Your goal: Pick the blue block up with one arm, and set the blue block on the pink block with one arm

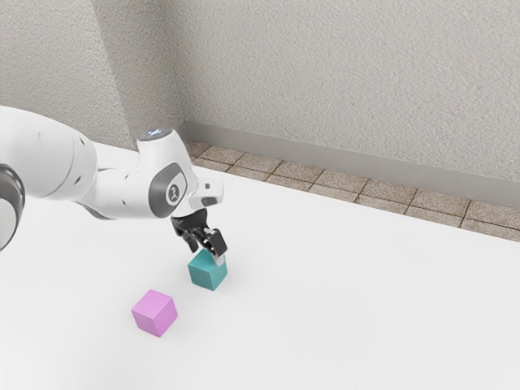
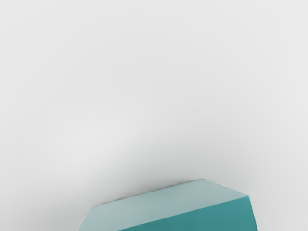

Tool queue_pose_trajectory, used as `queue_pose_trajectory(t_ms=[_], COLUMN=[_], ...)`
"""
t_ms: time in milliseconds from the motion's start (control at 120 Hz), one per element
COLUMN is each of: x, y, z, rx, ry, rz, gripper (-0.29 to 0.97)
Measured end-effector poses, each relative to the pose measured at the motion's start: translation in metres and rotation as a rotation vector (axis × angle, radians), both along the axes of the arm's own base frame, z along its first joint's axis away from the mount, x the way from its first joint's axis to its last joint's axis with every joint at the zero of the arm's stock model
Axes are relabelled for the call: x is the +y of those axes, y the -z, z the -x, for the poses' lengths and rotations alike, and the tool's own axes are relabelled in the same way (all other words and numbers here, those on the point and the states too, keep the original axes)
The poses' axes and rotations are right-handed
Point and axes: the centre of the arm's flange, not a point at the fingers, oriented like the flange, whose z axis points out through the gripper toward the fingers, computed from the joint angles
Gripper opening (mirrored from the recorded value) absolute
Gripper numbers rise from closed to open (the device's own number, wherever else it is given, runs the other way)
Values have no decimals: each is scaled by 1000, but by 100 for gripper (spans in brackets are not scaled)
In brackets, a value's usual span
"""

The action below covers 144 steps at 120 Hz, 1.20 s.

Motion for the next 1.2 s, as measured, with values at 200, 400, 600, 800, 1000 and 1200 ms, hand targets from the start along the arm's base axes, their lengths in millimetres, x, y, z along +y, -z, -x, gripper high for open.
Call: queue_pose_trajectory(t_ms=[200, 400, 600, 800, 1000, 1200], x=[0, -3, -7, -9, -7, -9], y=[0, 1, 0, 4, 7, 11], z=[0, 5, 11, 11, 8, -4], rx=[4, 31, 92, 119, 130, 127], ry=[-48, -80, -45, -56, -85, -105], rz=[22, 30, -5, -12, -15, -26], gripper=[66, 66, 66, 66, 66, 66])
